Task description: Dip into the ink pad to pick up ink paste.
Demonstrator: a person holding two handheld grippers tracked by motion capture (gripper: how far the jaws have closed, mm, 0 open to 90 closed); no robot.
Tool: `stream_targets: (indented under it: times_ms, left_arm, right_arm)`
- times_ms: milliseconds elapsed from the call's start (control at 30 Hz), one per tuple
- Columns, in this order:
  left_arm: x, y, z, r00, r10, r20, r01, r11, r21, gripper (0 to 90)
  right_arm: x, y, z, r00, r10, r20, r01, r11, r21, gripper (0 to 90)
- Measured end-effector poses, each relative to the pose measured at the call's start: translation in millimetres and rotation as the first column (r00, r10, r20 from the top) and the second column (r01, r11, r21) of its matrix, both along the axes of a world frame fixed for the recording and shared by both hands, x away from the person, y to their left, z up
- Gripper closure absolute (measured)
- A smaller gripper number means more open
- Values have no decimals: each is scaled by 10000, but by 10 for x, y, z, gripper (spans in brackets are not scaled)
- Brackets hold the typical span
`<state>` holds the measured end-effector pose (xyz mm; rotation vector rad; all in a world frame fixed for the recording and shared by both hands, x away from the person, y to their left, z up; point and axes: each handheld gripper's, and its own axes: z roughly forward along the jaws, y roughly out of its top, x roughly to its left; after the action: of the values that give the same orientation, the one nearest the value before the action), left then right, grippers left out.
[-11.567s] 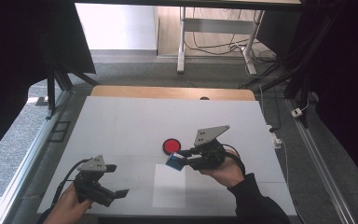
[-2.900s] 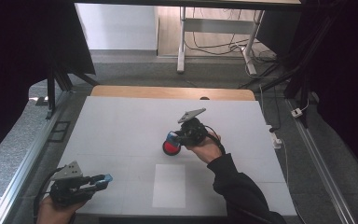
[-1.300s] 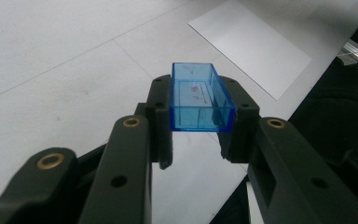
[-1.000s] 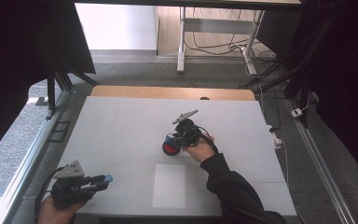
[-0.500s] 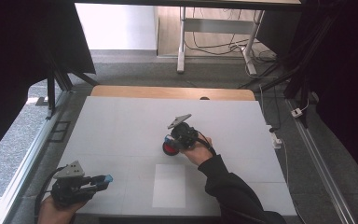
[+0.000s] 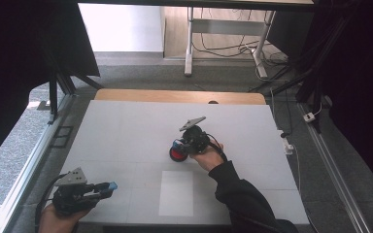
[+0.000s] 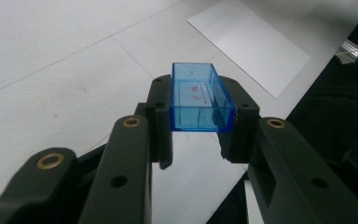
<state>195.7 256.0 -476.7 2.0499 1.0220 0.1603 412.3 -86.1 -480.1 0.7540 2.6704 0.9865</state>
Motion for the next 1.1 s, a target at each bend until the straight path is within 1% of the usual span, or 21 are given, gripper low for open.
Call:
stream_targets:
  times_ms: [33,133,233,400,533,733,867,1100]
  left_arm:
    - [-1,2,0,10000,-5,1,5,10000,-11,682]
    - [-4,3,1,10000,-17,13,17,10000,-20,682]
    - [-7,2,1,10000,-14,33,14,10000,-20,682]
    - [-7,3,1,10000,-8,35,8,10000,-41,682]
    - [-6,3,1,10000,-12,31,12,10000,-42,682]
    - [-8,5,1,10000,-26,31,27,10000,-64,682]
    - [-7,6,1,10000,-18,27,18,10000,-62,682]
    - [-6,6,0,10000,-17,18,17,10000,-60,682]
  right_arm:
    - [-2,-1,3,10000,-56,-61,56,10000,14,715]
    - [-10,-11,14,10000,-25,-1,25,9999,163,715]
    - [-22,-24,58,9999,22,126,-25,9996,286,715]
    - [-42,-48,136,9999,22,155,-30,9987,506,715]
    - [-61,-50,202,9997,146,218,-160,9978,646,715]
    - [-101,-22,273,9989,282,380,-302,9981,535,715]
    - [-92,-13,237,9992,273,303,-287,9985,458,715]
    - [-84,15,144,9992,260,292,-262,9996,75,715]
